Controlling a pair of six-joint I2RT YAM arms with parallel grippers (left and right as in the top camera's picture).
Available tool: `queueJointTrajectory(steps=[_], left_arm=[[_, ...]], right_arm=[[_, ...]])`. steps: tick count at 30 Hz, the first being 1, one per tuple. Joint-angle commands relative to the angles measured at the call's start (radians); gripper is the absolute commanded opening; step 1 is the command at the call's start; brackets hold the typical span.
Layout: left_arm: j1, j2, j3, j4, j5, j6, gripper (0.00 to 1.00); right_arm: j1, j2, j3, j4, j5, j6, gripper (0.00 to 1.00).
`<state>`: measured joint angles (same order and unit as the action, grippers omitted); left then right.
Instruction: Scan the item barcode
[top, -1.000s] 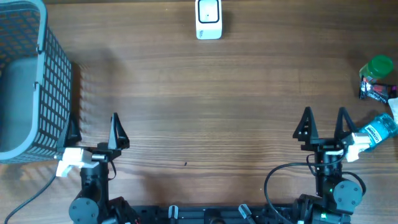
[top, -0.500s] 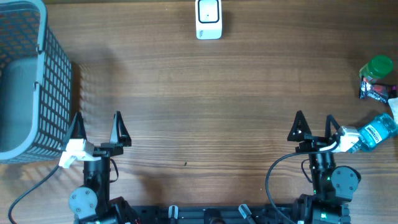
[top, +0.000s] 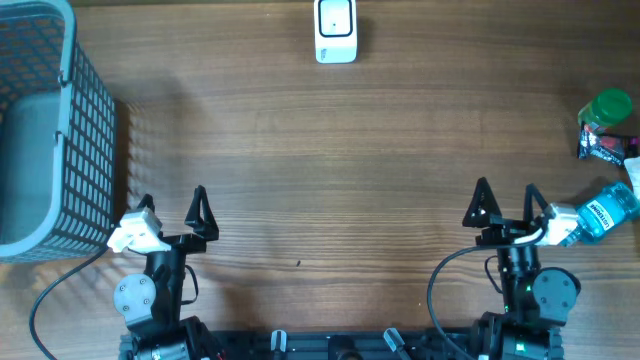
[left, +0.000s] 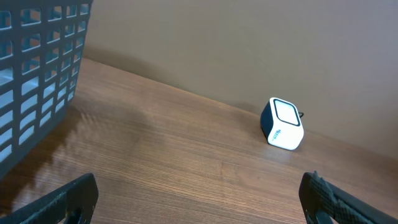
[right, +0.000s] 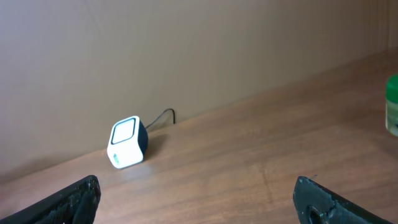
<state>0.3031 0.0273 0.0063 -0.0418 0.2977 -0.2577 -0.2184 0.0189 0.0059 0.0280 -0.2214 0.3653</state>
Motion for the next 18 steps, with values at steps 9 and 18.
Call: queueJointTrajectory(steps=[9, 18], left_arm=[[0.0, 0.002, 0.0, -0.007, 0.005, -0.012, 1.0], [0.0, 0.002, 0.0, -0.008, 0.005, -0.012, 1.0]], right_arm=[[0.239, -0.016, -0.001, -0.02, 0.088, -0.068, 1.0], [0.279, -0.016, -0.001, -0.029, 0.147, -0.078, 1.0]])
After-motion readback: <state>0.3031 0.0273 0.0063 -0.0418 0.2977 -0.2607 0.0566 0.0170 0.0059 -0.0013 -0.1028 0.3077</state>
